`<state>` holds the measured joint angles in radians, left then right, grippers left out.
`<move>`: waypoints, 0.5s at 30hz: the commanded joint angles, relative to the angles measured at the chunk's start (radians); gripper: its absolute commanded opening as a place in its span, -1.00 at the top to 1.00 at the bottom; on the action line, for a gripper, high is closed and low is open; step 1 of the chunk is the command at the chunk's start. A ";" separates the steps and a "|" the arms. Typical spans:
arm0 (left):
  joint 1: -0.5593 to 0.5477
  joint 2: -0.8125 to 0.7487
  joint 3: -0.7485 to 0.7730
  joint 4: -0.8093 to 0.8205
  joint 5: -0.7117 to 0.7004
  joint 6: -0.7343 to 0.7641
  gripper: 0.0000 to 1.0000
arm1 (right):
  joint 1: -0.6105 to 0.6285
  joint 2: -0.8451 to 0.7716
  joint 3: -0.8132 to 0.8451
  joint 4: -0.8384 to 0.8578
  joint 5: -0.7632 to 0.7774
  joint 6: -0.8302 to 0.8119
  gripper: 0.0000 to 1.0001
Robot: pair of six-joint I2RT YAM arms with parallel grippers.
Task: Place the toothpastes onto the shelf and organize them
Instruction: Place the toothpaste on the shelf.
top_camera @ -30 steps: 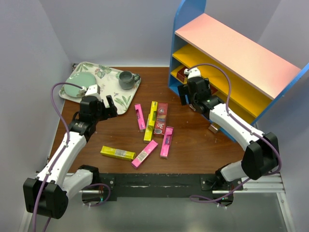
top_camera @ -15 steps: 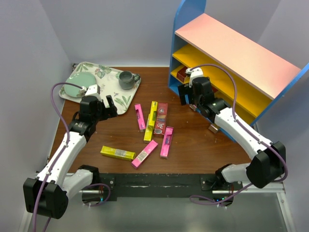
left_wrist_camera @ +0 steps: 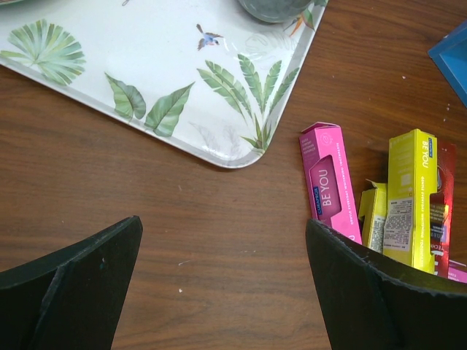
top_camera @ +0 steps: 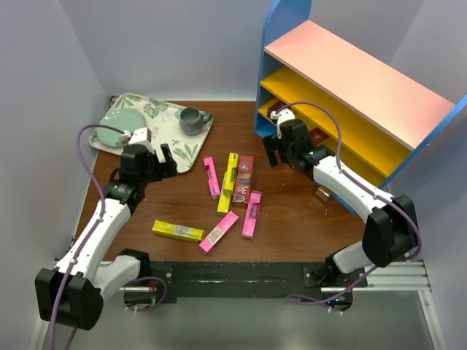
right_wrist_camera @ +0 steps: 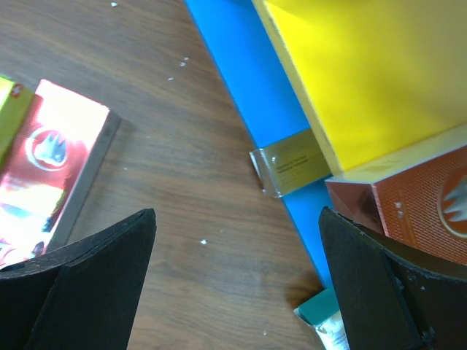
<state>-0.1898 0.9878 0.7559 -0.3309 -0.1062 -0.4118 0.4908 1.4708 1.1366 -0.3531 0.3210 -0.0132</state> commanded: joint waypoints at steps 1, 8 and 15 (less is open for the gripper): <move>0.010 -0.005 0.033 0.023 0.014 -0.012 -1.00 | 0.000 -0.027 0.006 0.002 0.101 0.007 -0.97; 0.012 -0.001 0.033 0.024 0.020 -0.012 -1.00 | 0.000 -0.047 -0.006 0.006 0.170 0.005 -0.97; 0.013 -0.001 0.031 0.024 0.022 -0.012 -0.99 | 0.000 -0.044 -0.006 -0.003 0.193 0.038 -0.97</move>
<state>-0.1879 0.9878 0.7559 -0.3309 -0.0986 -0.4118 0.4908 1.4590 1.1366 -0.3550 0.4690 0.0017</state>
